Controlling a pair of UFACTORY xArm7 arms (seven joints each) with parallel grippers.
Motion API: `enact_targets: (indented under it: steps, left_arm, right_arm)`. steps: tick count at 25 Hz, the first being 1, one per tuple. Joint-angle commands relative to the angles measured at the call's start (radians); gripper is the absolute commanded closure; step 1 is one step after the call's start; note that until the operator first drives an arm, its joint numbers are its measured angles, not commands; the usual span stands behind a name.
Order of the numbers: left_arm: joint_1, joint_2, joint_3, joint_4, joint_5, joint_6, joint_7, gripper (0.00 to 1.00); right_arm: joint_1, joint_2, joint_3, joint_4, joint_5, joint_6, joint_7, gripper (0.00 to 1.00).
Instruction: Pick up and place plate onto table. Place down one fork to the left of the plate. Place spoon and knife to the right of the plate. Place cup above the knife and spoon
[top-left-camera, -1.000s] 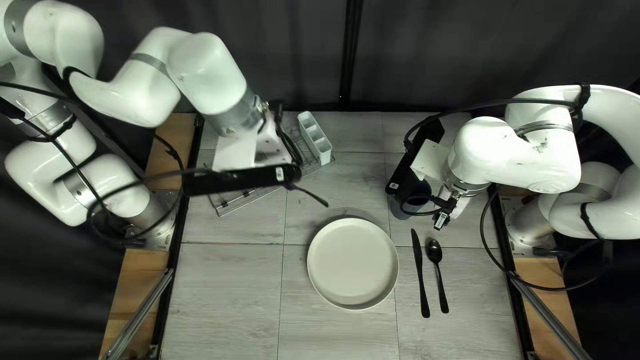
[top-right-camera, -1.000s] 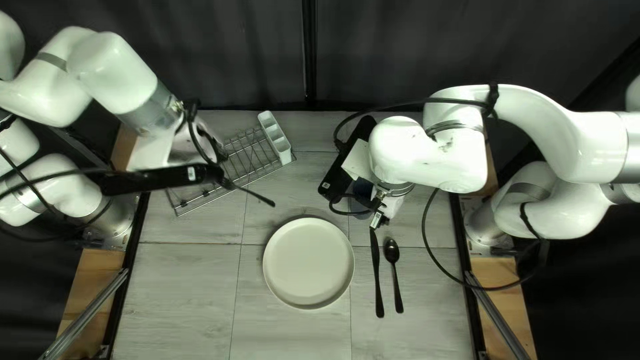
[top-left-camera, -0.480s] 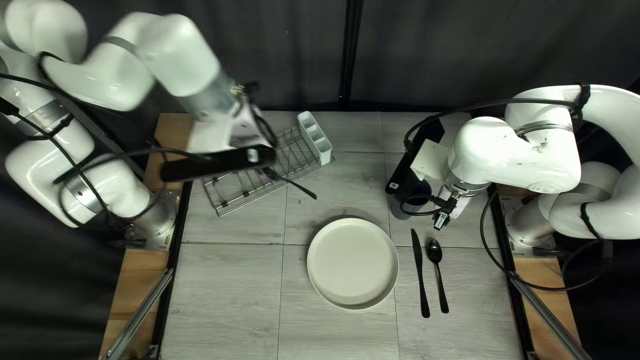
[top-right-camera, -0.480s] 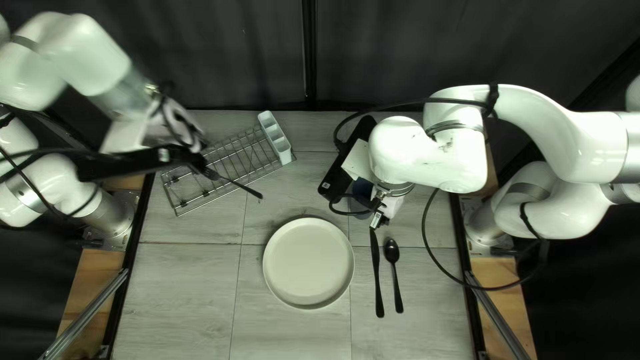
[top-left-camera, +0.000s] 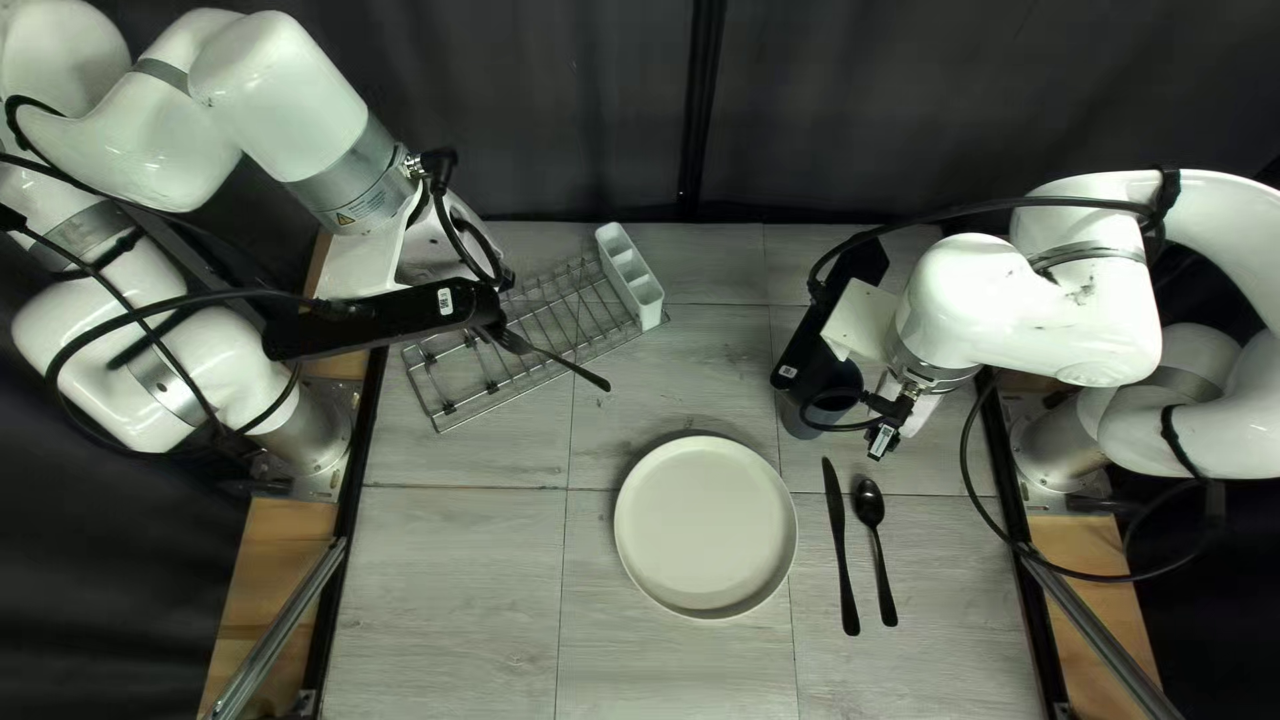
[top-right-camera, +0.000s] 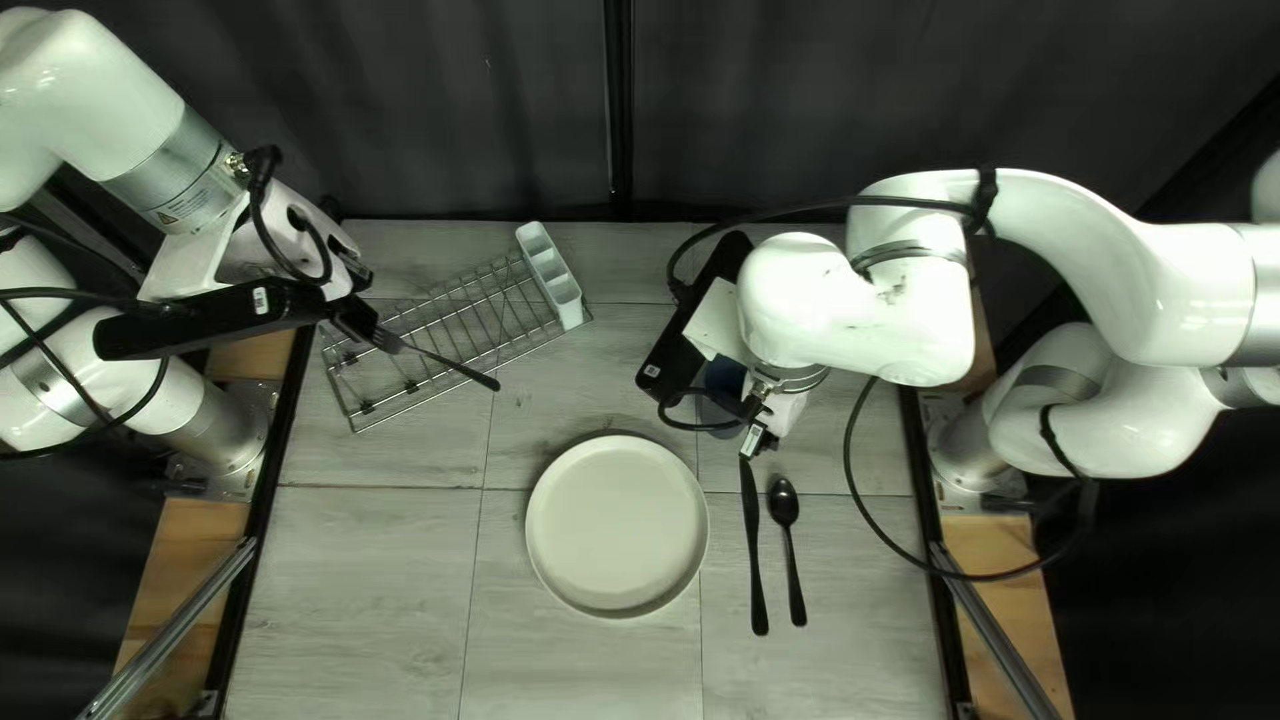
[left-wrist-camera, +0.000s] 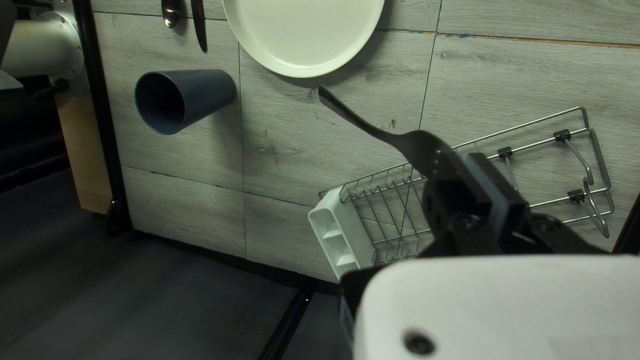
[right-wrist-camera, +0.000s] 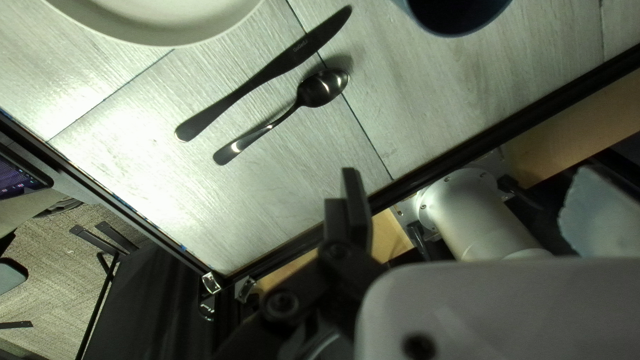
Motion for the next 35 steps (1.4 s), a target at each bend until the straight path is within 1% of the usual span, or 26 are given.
enact_targets:
  steps: [1, 2, 4, 7, 10, 15, 17, 18, 21, 24, 26, 30, 32, 35]
  left_arm:
    - [0.000, 0.000, 0.000, 0.000, 0.000, 0.000, 0.000, 1.00]
    - [0.000, 0.000, 0.000, 0.000, 0.000, 0.000, 0.000, 1.00]
    - [0.000, 0.000, 0.000, 0.000, 0.000, 0.000, 0.000, 1.00]
    - [0.000, 0.000, 0.000, 0.000, 0.000, 0.000, 0.000, 1.00]
    - [0.000, 0.000, 0.000, 0.000, 0.000, 0.000, 0.000, 1.00]
    - [0.000, 0.000, 0.000, 0.000, 0.000, 0.000, 0.000, 1.00]
    - [0.000, 0.000, 0.000, 0.000, 0.000, 0.000, 0.000, 1.00]
    - [0.000, 0.000, 0.000, 0.000, 0.000, 0.000, 0.000, 1.00]
    - [0.000, 0.000, 0.000, 0.000, 0.000, 0.000, 0.000, 1.00]
    - [0.000, 0.000, 0.000, 0.000, 0.000, 0.000, 0.000, 1.00]
    - [0.000, 0.000, 0.000, 0.000, 0.000, 0.000, 0.000, 1.00]
    - [0.000, 0.000, 0.000, 0.000, 0.000, 0.000, 0.000, 1.00]
    - [0.000, 0.000, 0.000, 0.000, 0.000, 0.000, 0.000, 1.00]
    - [0.000, 0.000, 0.000, 0.000, 0.000, 0.000, 0.000, 1.00]
  right_arm:
    - [0.000, 0.000, 0.000, 0.000, 0.000, 0.000, 0.000, 0.00]
    - [0.003, -0.001, 0.006, -0.007, -0.015, -0.004, -0.011, 0.00]
    - [0.029, -0.034, -0.016, 0.018, -0.008, 0.007, -0.067, 0.00]
    - [0.058, -0.068, -0.031, 0.043, -0.008, -0.006, -0.130, 0.00]
    - [0.066, -0.048, -0.024, 0.076, -0.027, -0.052, -0.185, 0.00]
    - [0.048, 0.060, 0.012, 0.134, -0.084, -0.183, -0.253, 0.00]
    - [0.039, 0.115, 0.025, 0.150, -0.111, -0.268, -0.279, 0.00]
    - [0.037, 0.128, 0.027, 0.152, -0.118, -0.293, -0.287, 0.00]
    - [0.031, 0.188, 0.039, 0.155, -0.152, -0.422, -0.320, 0.00]
    - [0.024, 0.256, 0.058, 0.170, -0.203, -0.515, -0.332, 0.00]
    - [0.022, 0.274, 0.054, 0.161, -0.215, -0.567, -0.355, 0.00]
    - [0.017, 0.309, 0.050, 0.161, -0.231, -0.647, -0.393, 0.00]
    - [0.015, 0.354, 0.057, 0.183, -0.262, -0.681, -0.397, 0.00]
    - [0.020, 0.434, 0.067, 0.243, -0.321, -0.701, -0.375, 0.00]
